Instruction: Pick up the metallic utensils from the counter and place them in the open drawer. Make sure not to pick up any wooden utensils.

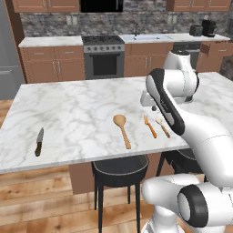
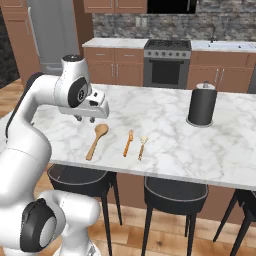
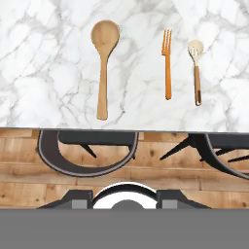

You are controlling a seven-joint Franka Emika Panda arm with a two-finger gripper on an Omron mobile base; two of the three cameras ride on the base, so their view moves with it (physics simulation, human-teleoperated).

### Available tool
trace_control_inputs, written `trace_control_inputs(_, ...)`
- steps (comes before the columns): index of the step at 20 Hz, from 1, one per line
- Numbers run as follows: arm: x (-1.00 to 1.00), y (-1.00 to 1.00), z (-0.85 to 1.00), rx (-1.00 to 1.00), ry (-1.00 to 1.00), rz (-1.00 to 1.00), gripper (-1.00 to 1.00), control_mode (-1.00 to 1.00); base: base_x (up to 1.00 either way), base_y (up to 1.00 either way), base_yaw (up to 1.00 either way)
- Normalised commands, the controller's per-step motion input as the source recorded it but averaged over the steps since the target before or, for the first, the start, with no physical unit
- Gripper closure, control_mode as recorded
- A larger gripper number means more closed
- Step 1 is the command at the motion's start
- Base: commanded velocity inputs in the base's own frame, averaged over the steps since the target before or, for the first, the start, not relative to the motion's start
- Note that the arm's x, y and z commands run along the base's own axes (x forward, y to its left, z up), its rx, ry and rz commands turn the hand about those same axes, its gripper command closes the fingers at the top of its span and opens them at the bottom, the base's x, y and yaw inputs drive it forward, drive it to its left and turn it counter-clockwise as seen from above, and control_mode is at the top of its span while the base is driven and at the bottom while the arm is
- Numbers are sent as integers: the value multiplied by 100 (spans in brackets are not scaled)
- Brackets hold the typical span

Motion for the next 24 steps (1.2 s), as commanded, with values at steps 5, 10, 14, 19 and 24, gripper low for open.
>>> trace_control_inputs(5, -9, 0, -3, 0, 0, 0, -100, -100, 0, 0, 0)
trace_control_inputs(10, -7, -10, -23, 0, 4, 0, -100, -100, 0, 0, 0)
trace_control_inputs(14, -13, -25, -30, 0, 0, 0, -100, -100, 0, 0, 0)
trace_control_inputs(19, -3, -31, -26, 0, 0, 0, -100, -100, 0, 0, 0)
trace_control_inputs(24, 0, -23, -17, 0, 3, 0, -100, -100, 0, 0, 0)
